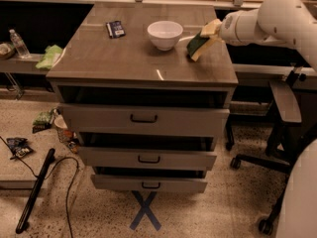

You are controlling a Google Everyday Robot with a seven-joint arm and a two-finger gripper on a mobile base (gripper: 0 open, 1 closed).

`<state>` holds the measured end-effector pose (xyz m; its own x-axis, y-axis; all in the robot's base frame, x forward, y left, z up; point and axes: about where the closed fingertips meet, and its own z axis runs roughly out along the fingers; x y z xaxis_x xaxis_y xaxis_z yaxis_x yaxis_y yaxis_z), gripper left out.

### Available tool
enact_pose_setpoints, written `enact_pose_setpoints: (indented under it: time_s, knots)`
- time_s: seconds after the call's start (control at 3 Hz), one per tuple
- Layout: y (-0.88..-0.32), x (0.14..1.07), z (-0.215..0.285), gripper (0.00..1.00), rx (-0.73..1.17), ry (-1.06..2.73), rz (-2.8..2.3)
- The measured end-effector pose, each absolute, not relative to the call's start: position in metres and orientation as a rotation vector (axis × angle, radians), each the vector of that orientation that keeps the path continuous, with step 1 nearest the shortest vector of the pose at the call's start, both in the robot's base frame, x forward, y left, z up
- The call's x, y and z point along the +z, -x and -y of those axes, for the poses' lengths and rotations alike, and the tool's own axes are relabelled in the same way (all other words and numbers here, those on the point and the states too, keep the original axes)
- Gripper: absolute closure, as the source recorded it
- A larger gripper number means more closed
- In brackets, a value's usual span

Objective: Pick sponge from white bowl and place on counter

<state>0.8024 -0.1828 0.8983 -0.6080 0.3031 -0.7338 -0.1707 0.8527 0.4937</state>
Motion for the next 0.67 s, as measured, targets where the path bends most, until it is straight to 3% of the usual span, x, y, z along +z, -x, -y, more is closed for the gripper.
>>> enact_pose_setpoints:
  time_s: [0.33, 0.67]
  knots:
    - [-0.798, 0.883, 0.154, 0.46, 0.76, -0.099, -2.163]
    - [-0.795, 0.879, 0.14, 0.23, 0.8, -0.091, -2.175]
